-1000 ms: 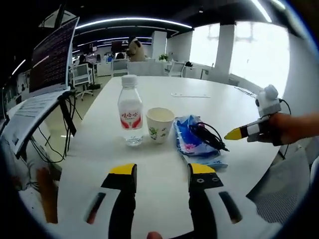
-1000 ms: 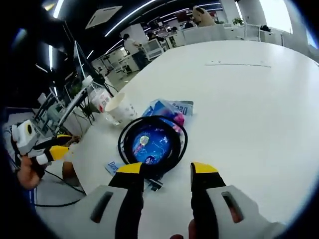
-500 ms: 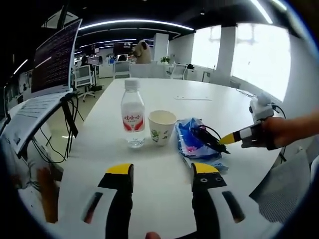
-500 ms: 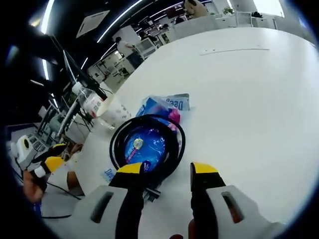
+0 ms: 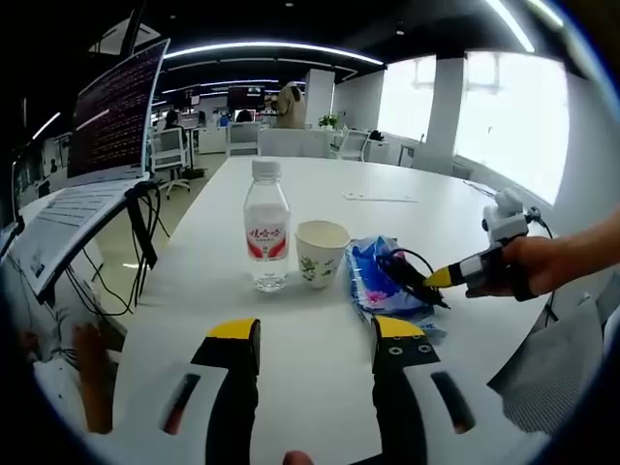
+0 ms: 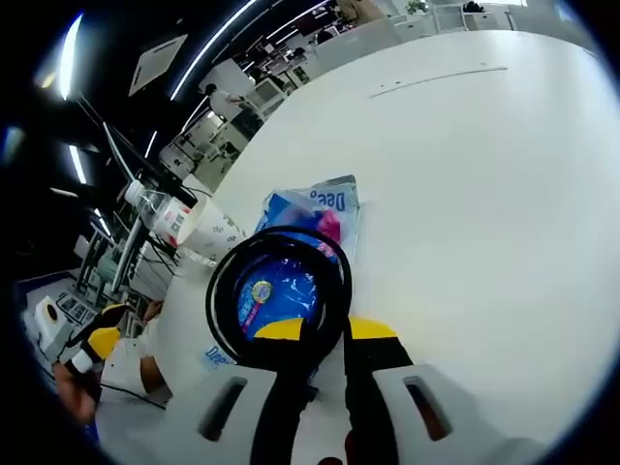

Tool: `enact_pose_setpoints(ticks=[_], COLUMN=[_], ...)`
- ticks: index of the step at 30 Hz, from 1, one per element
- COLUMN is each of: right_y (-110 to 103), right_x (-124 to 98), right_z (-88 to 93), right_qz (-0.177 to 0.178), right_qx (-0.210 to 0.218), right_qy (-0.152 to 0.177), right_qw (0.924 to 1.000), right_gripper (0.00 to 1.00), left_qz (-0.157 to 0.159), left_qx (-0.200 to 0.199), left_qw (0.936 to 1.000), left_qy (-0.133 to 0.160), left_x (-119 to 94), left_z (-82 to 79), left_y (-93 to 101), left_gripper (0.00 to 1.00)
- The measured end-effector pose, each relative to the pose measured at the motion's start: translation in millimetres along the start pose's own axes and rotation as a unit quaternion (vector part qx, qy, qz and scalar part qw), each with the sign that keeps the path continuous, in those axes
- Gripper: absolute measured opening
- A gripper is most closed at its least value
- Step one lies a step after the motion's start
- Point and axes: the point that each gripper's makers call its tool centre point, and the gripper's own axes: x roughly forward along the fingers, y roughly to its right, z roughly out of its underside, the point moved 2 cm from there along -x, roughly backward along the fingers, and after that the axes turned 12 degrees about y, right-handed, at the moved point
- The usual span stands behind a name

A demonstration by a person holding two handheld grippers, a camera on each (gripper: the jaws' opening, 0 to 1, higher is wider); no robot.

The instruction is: Arrange the tabletop items into an orderly group along one side of the table until the central work area is clear of visible clutter.

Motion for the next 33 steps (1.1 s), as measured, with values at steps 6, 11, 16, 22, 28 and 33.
enact_pose_setpoints(ticks=[6,11,16,22,28,33], right_y=[-1.6,1.6,-1.8,-11.9,-15.8,-20.4], right_x=[-11.8,-19.6,-24.1,-33.3,-39.9,-41.7], right_z=[-8.0,-11.2,-17.4,-32.1,-44.6,-48.7], right_qz=[-0.008,-0.008,-0.012,-0.025,-0.035,-0.046], right_qx=[-0.001,0.015,0.019,0.013,0.011,0.009], right_qy=[0.017,0.032,0.046,0.069,0.087,0.091], right_qw=[0.9998,0.9993,0.9987,0.9972,0.9956,0.9947], right_gripper=[0.02,0.01,0.0,0.0,0.0,0.0], left_qz=[0.004,0.007,0.01,0.012,0.01,0.01], left_qx=[0.002,0.002,0.005,0.001,0.0,-0.003], left_qw=[1.0,1.0,0.9999,0.9999,0.9999,0.9999], left_qy=[0.003,0.006,0.005,0.006,0.008,0.008], left_x=[0.4,-0.1,0.2,-0.1,-0.5,-0.1], left_z=[-0.9,-2.0,-2.1,-2.5,-3.2,-3.3], left_y=[1.7,2.7,4.6,3.9,3.3,3.5], left_gripper=[0.45,0.45,0.46,0.45,0.46,0.46])
